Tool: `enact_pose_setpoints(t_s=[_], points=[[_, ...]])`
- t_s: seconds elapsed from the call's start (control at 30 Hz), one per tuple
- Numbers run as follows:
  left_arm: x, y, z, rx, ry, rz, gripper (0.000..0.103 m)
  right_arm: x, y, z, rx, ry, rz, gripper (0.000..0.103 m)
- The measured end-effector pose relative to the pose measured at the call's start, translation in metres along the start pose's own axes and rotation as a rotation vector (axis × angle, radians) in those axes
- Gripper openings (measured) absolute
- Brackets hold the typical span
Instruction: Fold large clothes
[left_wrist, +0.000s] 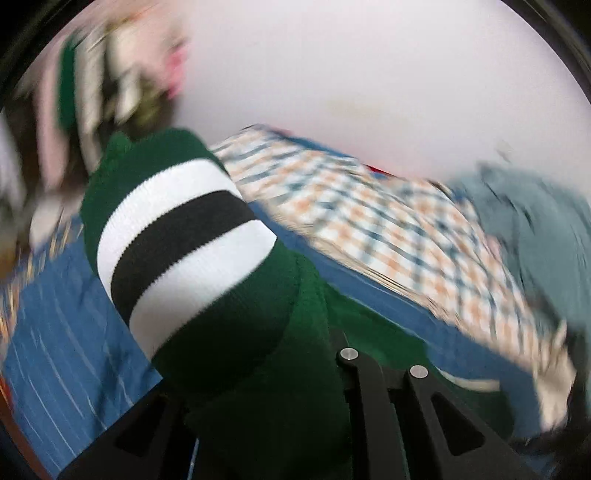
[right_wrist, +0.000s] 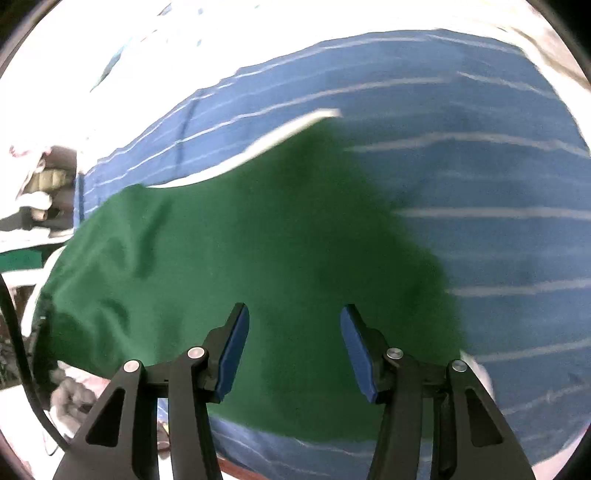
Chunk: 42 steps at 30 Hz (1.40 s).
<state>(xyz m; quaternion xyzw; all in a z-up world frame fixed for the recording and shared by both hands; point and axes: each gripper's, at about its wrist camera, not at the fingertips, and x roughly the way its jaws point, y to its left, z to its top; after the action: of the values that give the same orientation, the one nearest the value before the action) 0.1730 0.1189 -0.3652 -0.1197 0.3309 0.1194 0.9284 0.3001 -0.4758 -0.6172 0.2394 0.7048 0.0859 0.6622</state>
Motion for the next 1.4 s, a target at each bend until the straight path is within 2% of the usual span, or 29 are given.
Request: enact_pose_setpoints(t_s=[0.03,0.17,0.27,0.3,0.4,0.47,0.53,0.6,0.63,0.73,0.77,0.83,0.87,0.9,0.93,0.97,1.1,1.2,1.23,1.27,1.3,1.37,1.4], points=[[-0.008,-0.026,-0.001,0.081,-0.004,-0.033,0.009,0.003,-0.002,-0.005,0.018,0.003,-0.009,0.054],[-0.031,-0.126,-0.026,0.335,0.018,-0.178,0.009,0.002,-0.066,-0.025,0.124,0.026,-0.021,0.054],[-0.036,-0.196,-0.064,0.483,0.082,-0.304,0.008,0.011,-0.084,-0.038,0.190,0.031,0.047,0.053],[-0.036,-0.220,-0.087,0.537,0.121,-0.345,0.008,0.010,-0.094,-0.042,0.219,0.032,0.079,0.053],[-0.026,-0.258,-0.140,0.616,0.236,-0.407,0.009,0.004,-0.108,-0.047,0.241,0.024,0.120,0.053],[-0.008,-0.276,-0.183,0.668,0.345,-0.397,0.009,-0.002,-0.117,-0.050,0.241,0.028,0.133,0.053],[0.011,-0.284,-0.219,0.723,0.436,-0.335,0.010,0.003,-0.115,-0.058,0.239,0.038,0.145,0.053],[0.019,-0.281,-0.229,0.738,0.455,-0.295,0.011,-0.004,-0.123,-0.064,0.234,0.049,0.119,0.053],[0.018,-0.282,-0.225,0.742,0.463,-0.294,0.012,-0.010,-0.126,-0.068,0.213,0.051,0.054,0.053],[0.019,-0.283,-0.211,0.724,0.469,-0.287,0.016,-0.028,-0.137,-0.077,0.187,0.039,0.026,0.056],[0.016,-0.283,-0.206,0.725,0.466,-0.277,0.020,-0.033,-0.140,-0.080,0.187,0.038,0.030,0.057],[0.002,-0.278,-0.204,0.723,0.468,-0.265,0.034,-0.043,-0.142,-0.085,0.183,0.029,0.037,0.060],[-0.004,-0.276,-0.201,0.717,0.477,-0.263,0.063,-0.049,-0.143,-0.087,0.177,0.022,0.044,0.060],[-0.010,-0.271,-0.204,0.706,0.488,-0.273,0.096,-0.052,-0.141,-0.088,0.171,0.017,0.051,0.060],[-0.015,-0.265,-0.202,0.682,0.500,-0.297,0.101,-0.055,-0.138,-0.088,0.164,0.011,0.062,0.061],[-0.020,-0.258,-0.201,0.667,0.507,-0.299,0.101,-0.055,-0.130,-0.085,0.162,0.008,0.065,0.062],[-0.038,-0.228,-0.188,0.589,0.521,-0.216,0.101,-0.062,-0.108,-0.078,0.143,-0.016,0.124,0.062],[-0.044,-0.187,-0.179,0.530,0.493,-0.031,0.101,-0.056,-0.078,-0.067,0.123,-0.015,0.222,0.062],[-0.041,-0.169,-0.178,0.507,0.491,0.058,0.101,-0.061,-0.082,-0.064,0.122,-0.008,0.247,0.062],[-0.032,-0.146,-0.180,0.471,0.504,0.155,0.101,-0.054,-0.075,-0.064,0.125,0.010,0.288,0.062],[-0.025,-0.132,-0.183,0.451,0.522,0.202,0.101,-0.044,-0.070,-0.062,0.126,0.030,0.303,0.062],[0.001,-0.092,-0.197,0.389,0.590,0.348,0.101,-0.022,-0.060,-0.063,0.118,0.082,0.298,0.063],[0.010,-0.079,-0.201,0.367,0.609,0.392,0.101,-0.004,-0.053,-0.065,0.098,0.135,0.247,0.063]])
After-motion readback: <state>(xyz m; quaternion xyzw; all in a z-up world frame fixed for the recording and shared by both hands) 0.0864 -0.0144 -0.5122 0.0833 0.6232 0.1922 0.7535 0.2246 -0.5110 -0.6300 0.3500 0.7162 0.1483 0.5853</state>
